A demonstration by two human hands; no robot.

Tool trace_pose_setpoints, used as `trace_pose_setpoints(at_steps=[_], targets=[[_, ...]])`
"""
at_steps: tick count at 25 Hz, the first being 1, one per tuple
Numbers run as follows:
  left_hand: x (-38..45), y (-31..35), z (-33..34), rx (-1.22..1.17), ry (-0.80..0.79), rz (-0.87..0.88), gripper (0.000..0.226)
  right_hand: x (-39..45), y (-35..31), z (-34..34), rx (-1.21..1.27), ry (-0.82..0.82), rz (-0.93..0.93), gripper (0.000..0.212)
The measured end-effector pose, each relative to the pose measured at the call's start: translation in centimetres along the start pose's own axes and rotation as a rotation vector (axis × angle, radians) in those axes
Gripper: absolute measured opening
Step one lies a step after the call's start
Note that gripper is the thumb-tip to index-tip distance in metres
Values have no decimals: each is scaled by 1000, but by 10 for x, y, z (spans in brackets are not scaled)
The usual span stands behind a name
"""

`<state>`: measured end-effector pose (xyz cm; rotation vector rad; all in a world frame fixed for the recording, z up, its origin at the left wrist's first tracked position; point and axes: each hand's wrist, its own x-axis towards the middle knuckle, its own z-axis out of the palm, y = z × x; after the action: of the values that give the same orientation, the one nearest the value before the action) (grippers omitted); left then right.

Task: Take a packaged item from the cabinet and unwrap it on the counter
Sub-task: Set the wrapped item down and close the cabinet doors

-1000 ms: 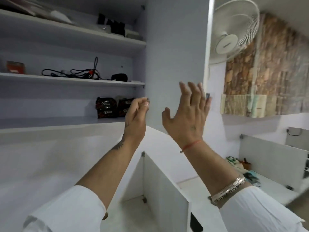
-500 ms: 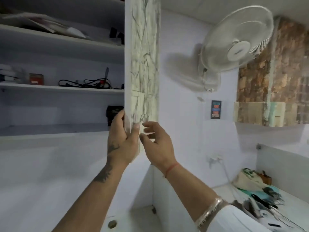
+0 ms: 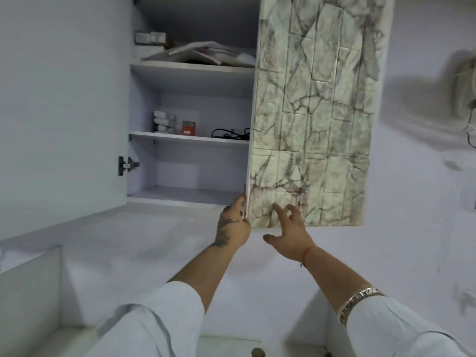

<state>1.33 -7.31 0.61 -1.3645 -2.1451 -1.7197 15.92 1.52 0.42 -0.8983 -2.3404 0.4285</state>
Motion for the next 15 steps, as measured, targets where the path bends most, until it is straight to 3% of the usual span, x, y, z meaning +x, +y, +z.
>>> trace_pose_setpoints(at_steps=[3,7,15], targets=[[1,-2,-13,-73,25,61,61,1,-18,15,101,163,-24,74],[-22,-4,-64,-114,265,272,61,-8,-74,41,254,269,-180,64],[-85,2,-231,156,576,295,56,-58,-247,81,534,120,-536,63]])
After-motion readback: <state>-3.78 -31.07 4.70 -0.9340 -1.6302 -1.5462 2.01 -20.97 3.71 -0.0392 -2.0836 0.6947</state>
